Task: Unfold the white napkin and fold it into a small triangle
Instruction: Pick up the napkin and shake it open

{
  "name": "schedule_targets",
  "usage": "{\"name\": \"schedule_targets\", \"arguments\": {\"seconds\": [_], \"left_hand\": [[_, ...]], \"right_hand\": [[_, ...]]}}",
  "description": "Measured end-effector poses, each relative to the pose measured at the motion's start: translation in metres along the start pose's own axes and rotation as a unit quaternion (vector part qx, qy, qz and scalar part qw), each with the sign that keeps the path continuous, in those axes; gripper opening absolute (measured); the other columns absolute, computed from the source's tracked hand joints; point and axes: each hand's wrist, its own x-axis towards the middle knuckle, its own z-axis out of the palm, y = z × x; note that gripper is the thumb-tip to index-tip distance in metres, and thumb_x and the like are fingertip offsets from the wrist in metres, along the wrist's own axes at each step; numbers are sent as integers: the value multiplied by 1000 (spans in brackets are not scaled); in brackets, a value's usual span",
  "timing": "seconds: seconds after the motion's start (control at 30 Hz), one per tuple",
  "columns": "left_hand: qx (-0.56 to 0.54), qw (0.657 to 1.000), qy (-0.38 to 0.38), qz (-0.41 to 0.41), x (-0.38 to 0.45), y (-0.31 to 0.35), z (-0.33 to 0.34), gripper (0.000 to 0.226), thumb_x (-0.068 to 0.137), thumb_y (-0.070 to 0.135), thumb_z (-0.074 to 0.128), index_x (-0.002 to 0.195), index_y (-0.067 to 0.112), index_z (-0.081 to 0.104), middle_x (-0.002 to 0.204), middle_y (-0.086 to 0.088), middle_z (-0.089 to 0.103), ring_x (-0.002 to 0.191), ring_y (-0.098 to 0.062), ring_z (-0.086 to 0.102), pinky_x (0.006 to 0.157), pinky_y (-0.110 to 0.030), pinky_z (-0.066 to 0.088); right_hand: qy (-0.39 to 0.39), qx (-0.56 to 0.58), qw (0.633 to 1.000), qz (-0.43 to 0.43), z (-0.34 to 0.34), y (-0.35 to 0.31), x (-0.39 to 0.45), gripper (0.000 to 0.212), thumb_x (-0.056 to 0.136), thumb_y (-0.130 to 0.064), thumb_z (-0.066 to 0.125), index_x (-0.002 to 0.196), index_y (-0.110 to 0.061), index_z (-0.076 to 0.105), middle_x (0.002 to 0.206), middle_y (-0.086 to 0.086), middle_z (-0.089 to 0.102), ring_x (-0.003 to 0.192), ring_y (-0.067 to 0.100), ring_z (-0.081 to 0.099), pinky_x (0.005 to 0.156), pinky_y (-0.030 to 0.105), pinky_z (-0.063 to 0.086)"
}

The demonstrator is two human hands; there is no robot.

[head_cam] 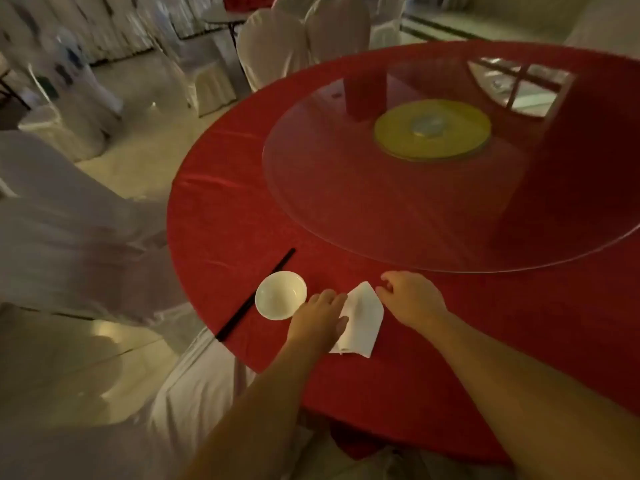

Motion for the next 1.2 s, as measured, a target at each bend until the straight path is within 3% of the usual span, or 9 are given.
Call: {"name": "schedule_targets", "arguments": {"seconds": [0.1, 0.17, 0.23, 0.4, 0.53, 0.8, 0.87, 1.0, 1.2], "left_hand": [[-20, 999, -20, -20, 12, 0, 11, 48, 93, 33, 53, 137, 21, 39, 136, -2, 47, 117, -24, 50, 91, -38, 49], [-37, 998, -39, -29, 18, -1, 19, 47, 92, 32, 54, 135, 21, 40, 135, -2, 46, 117, -24, 49, 91, -38, 49], [-60, 997, -46, -31, 24, -3, 26, 45, 92, 31, 55, 134, 20, 42, 134, -1, 46, 116, -23, 48, 90, -37, 48], [-89, 995, -42, -30, 32, -9, 37, 43, 92, 29, 54, 132, 21, 42, 128, -2, 50, 112, -21, 49, 87, -34, 48], [-136, 989, -34, -41, 40, -10, 35, 51, 92, 29, 53, 138, 28, 32, 133, -2, 47, 113, -21, 51, 86, -34, 48], [-149, 984, 1, 100, 72, -7, -1, 42, 93, 23, 42, 134, 31, 42, 130, 4, 46, 109, -15, 46, 80, -32, 47], [-135, 983, -8, 125, 79, -8, -11, 34, 93, 24, 45, 126, 25, 52, 127, 2, 48, 108, -17, 46, 82, -36, 48], [-90, 980, -26, 174, 87, -11, -32, 24, 93, 27, 51, 113, 19, 61, 118, 0, 51, 105, -19, 47, 83, -37, 47], [-93, 966, 34, 241, 85, -4, -63, 18, 87, 25, 61, 100, 17, 70, 112, 0, 61, 101, -20, 51, 75, -37, 47]], "right_hand": [[-43, -4, 999, 3, 15, 3, 12, 23, 91, -32, 52, 99, -16, 66, 86, -2, 63, 80, 18, 60, 63, 30, 46], [-78, -4, 997, 27, 26, 4, 19, 16, 88, -29, 52, 79, -18, 59, 71, -7, 54, 69, 17, 55, 51, 26, 34], [-90, 32, 994, 51, 33, 6, 26, 17, 85, -27, 53, 69, -19, 52, 66, -6, 51, 63, 16, 52, 48, 26, 28], [-88, 85, 989, 77, 40, 6, 34, 12, 86, -20, 56, 87, -16, 67, 82, 1, 67, 73, 18, 61, 61, 29, 46], [-63, 91, 990, 84, 48, 8, 34, 11, 88, -21, 58, 95, -19, 66, 89, -1, 66, 77, 14, 61, 71, 33, 54], [-63, 170, 983, 35, 33, 4, 38, 15, 88, -30, 61, 98, -18, 64, 88, -9, 62, 78, 8, 58, 65, 24, 45], [-58, 177, 982, 34, 22, 3, 38, 15, 87, -31, 62, 93, -17, 65, 86, -6, 64, 78, 11, 60, 65, 27, 48], [-79, 185, 979, 19, 6, 2, 34, 11, 88, -34, 62, 92, -24, 65, 85, -10, 63, 75, 4, 57, 59, 21, 41], [-78, 203, 976, 21, -16, -7, 20, 8, 86, -30, 60, 90, -25, 64, 83, -6, 66, 71, 9, 61, 58, 25, 44]]}}
